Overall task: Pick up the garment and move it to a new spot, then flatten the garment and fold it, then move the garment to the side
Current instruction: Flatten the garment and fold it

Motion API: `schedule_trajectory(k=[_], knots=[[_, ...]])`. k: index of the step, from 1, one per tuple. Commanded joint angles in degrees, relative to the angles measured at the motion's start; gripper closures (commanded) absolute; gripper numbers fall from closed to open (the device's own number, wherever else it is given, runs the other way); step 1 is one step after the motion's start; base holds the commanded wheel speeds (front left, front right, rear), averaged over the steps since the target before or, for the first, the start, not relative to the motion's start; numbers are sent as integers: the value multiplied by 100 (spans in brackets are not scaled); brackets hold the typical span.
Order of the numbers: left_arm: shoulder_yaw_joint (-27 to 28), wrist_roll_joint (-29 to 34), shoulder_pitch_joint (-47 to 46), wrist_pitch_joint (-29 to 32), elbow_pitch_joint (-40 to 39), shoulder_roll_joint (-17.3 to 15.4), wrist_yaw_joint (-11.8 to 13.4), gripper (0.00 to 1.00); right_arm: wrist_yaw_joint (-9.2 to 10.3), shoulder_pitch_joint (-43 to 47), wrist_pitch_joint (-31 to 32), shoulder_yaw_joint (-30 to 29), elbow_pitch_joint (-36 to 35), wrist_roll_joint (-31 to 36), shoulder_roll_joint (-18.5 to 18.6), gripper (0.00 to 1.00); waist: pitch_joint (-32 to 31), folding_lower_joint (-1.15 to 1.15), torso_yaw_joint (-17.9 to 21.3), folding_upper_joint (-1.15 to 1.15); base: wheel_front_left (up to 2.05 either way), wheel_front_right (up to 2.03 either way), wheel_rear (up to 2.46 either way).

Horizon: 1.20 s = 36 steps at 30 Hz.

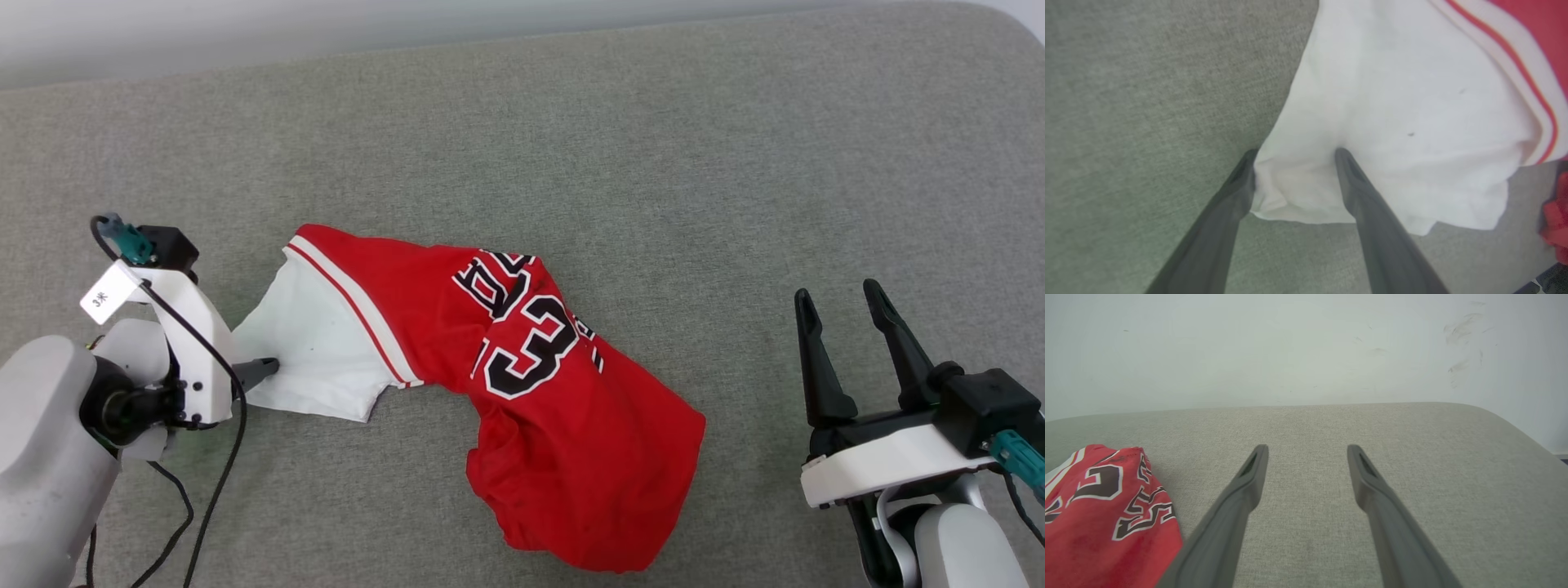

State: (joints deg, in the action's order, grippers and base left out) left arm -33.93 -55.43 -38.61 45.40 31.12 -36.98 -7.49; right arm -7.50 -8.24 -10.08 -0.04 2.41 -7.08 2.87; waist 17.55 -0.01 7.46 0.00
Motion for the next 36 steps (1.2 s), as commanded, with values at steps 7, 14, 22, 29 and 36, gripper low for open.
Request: schedule_trajectory(k=[7,14,22,29,36], knots=[[-781,229,128,-424,-99,34,2,100,2,-33,21,-83,91,75,3,0,-174,1,-162,0,0,0,0],[-816,443,-210,-1381,-710,-288,3,100,2,185,87,-202,132,93,3,0,-566,1,-444,0,0,0,0],[-439,253,567,-1950,-1481,-827,403,100,2,497,187,-308,89,66,3,0,-973,1,-705,0,0,0,0],[-27,-350,2046,-2431,-2082,-1244,1136,100,2,705,324,-363,-33,124,3,0,-1173,1,-962,0,0,0,0],[48,-837,3087,-3082,-1733,-737,1335,100,2,738,479,-306,-156,143,3,0,-1248,1,-1058,0,0,0,0]])
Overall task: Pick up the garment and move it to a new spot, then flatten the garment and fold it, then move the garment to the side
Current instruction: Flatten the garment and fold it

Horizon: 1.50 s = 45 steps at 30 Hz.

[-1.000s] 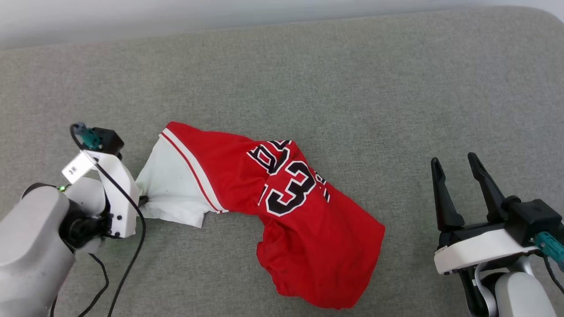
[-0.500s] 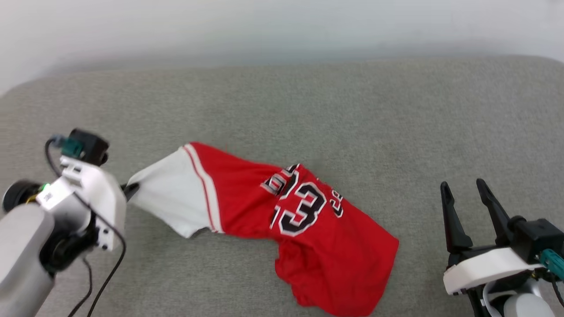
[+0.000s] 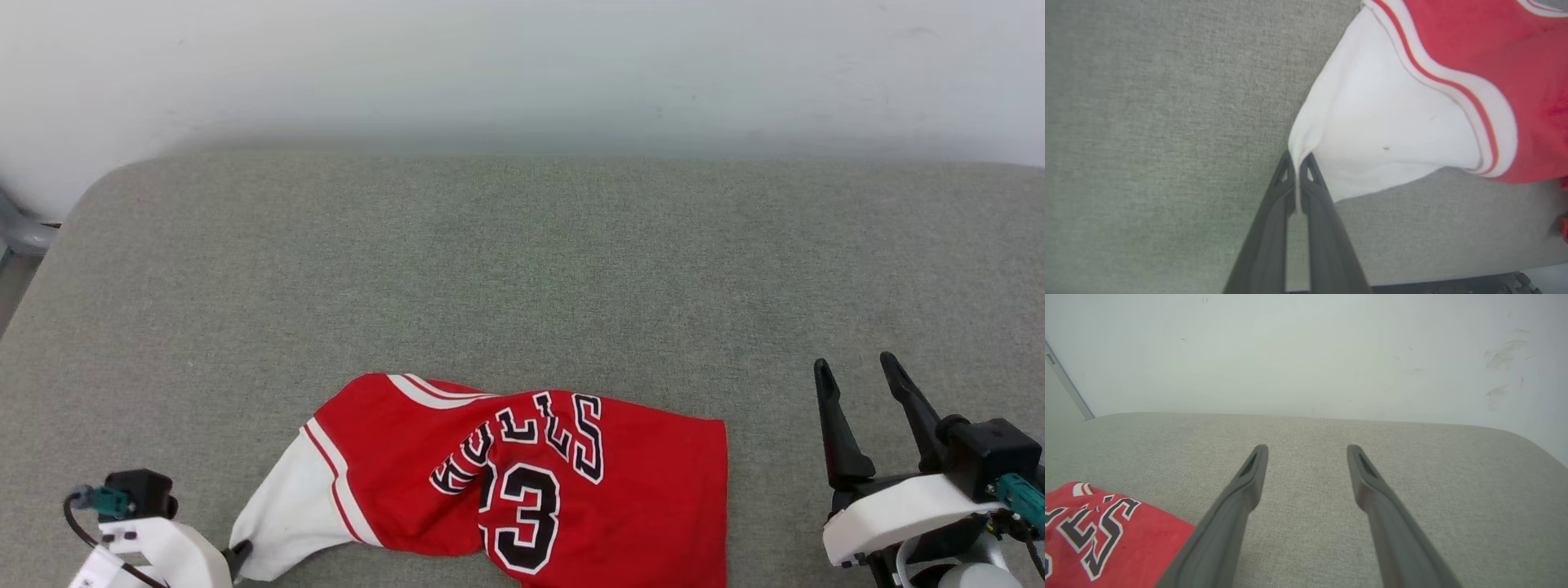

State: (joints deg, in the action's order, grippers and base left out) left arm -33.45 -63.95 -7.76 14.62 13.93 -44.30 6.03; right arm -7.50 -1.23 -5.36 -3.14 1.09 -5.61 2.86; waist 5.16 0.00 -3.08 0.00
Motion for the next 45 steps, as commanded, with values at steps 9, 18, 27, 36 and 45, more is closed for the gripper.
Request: schedule_trajectory(k=[9,18,27,36,45], knots=[[-112,540,-57,-1281,672,664,-163,0,2,248,192,-42,-63,-35,4,0,-280,0,-37,0,0,0,0],[-159,1477,-341,-2744,478,1015,16,0,2,375,353,-64,-114,-79,4,0,-517,0,-7,0,0,0,0],[420,2514,-267,-2989,-617,1418,344,0,2,397,437,-133,-229,-53,4,0,-545,0,70,0,0,0,0],[993,3202,150,-2987,-1234,1756,378,0,2,368,930,-204,-141,-154,1,0,-561,0,-64,0,0,0,0],[1160,3524,231,-2981,-1254,2198,170,0,2,-229,2828,502,183,-516,290,0,-456,0,-535,0,0,0,0]])
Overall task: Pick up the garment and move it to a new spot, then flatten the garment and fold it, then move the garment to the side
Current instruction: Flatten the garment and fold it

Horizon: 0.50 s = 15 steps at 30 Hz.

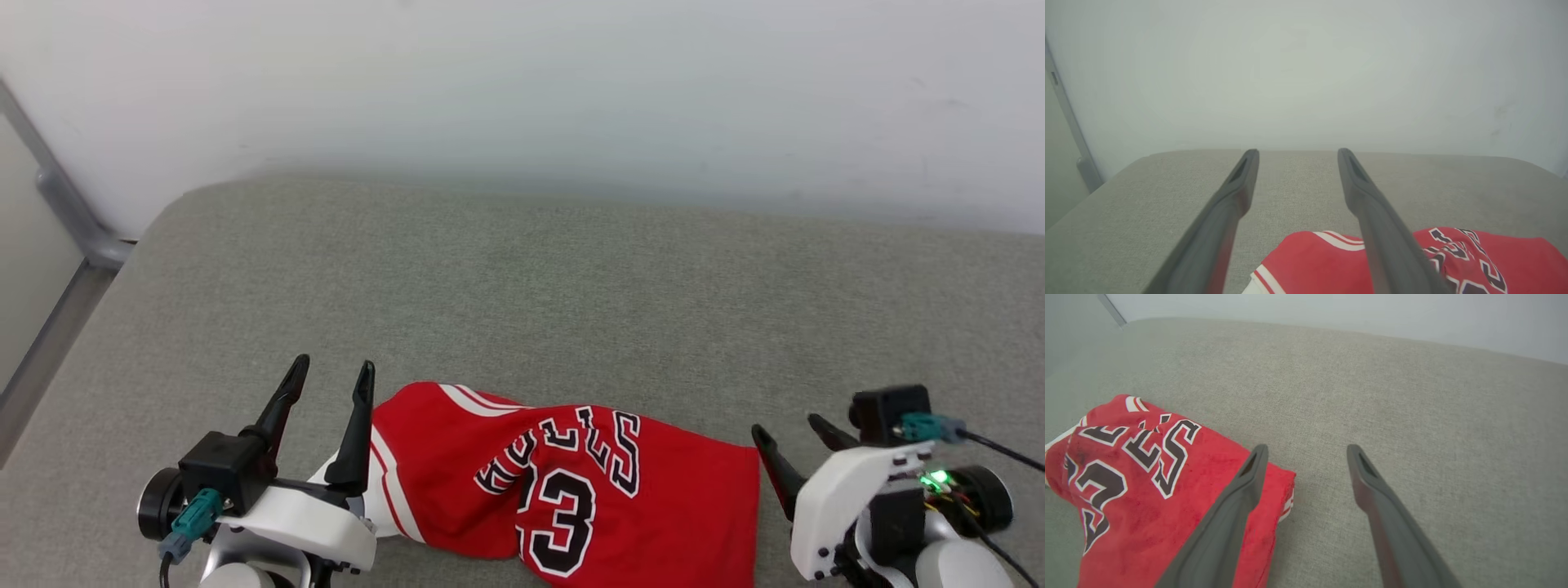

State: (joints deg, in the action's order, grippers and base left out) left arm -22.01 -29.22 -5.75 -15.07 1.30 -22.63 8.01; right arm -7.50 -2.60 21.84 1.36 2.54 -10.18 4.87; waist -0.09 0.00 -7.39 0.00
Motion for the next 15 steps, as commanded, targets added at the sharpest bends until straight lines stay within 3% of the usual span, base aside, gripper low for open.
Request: schedule_trajectory(k=[1,8,15], knots=[[43,85,-1,-12,7,83,-50,0,2,-207,348,240,82,-104,221,0,114,0,-162,0,0,0,0],[182,353,-169,-13,76,400,-313,0,2,-1018,1620,1369,611,-768,970,0,372,0,-562,0,0,0,0],[354,539,-219,-13,157,640,-539,0,2,-1285,2133,2068,1331,-1212,1355,0,525,0,-789,0,0,0,0]])
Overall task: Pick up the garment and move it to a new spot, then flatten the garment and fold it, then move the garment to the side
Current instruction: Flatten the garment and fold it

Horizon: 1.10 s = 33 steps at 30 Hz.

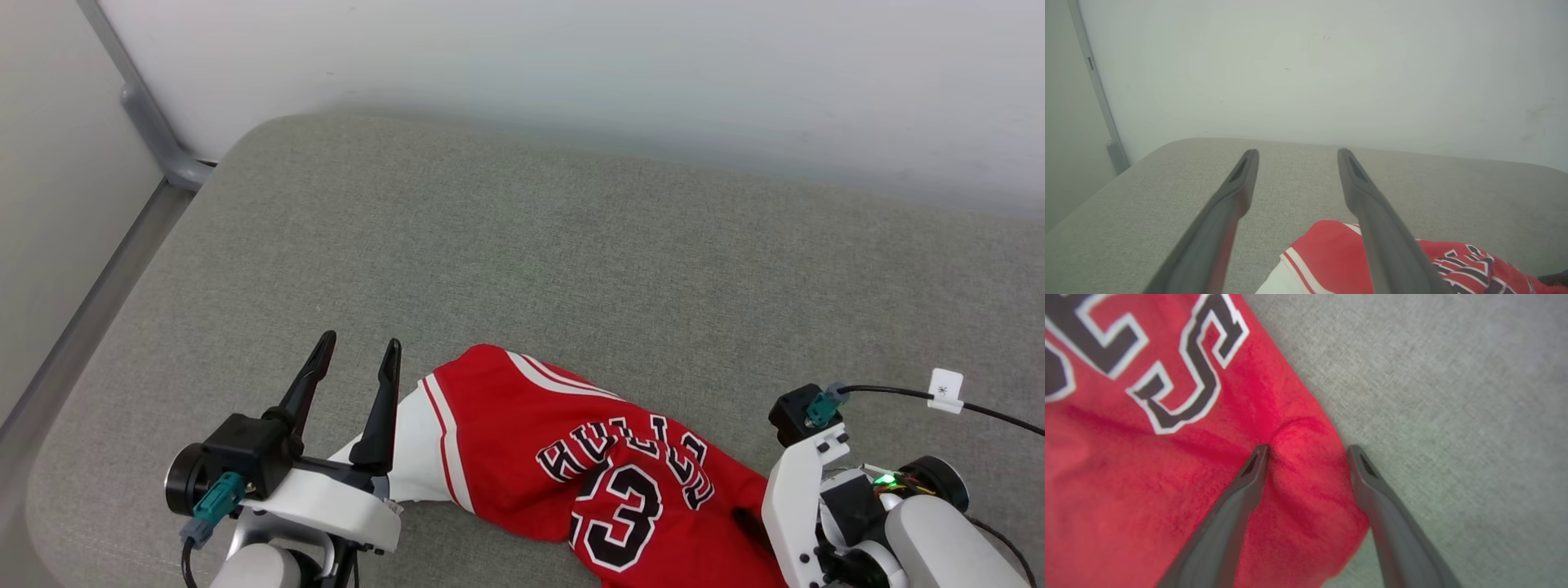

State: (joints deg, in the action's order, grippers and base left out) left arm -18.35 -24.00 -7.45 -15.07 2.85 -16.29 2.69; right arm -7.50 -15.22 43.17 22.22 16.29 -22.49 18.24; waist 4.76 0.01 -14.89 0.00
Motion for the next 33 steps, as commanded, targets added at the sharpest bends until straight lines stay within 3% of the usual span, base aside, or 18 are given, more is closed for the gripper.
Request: schedule_trajectory(k=[1,4,5,6,7,12,24,33], knots=[[27,45,-35,-13,22,34,-34,0,2,-7,66,66,137,-61,31,0,48,-1,-55,0,0,0,0],[117,140,-15,-13,77,136,-127,0,1,122,291,297,679,-264,8,0,78,-1,-97,0,0,0,0],[137,166,-13,-13,94,172,-169,0,1,194,345,358,837,-342,-27,10,82,-1,-106,0,0,0,0],[156,195,-13,-13,110,203,-200,0,0,241,413,445,959,-401,-36,60,82,-1,-115,0,0,0,0],[181,226,-12,-13,128,227,-222,0,0,282,432,492,1050,-524,-73,99,82,-1,-116,0,0,0,0],[307,343,49,-13,230,347,-342,0,5,-93,106,516,995,-606,25,100,-10,-1,-2,0,0,0,0],[366,511,248,-13,396,408,-540,0,3,-1118,-852,-649,-213,246,417,100,-365,-1,570,0,0,0,0],[353,505,292,-13,428,421,-556,0,3,549,-717,-1562,-1066,749,-303,100,-349,-1,917,0,0,0,0]])
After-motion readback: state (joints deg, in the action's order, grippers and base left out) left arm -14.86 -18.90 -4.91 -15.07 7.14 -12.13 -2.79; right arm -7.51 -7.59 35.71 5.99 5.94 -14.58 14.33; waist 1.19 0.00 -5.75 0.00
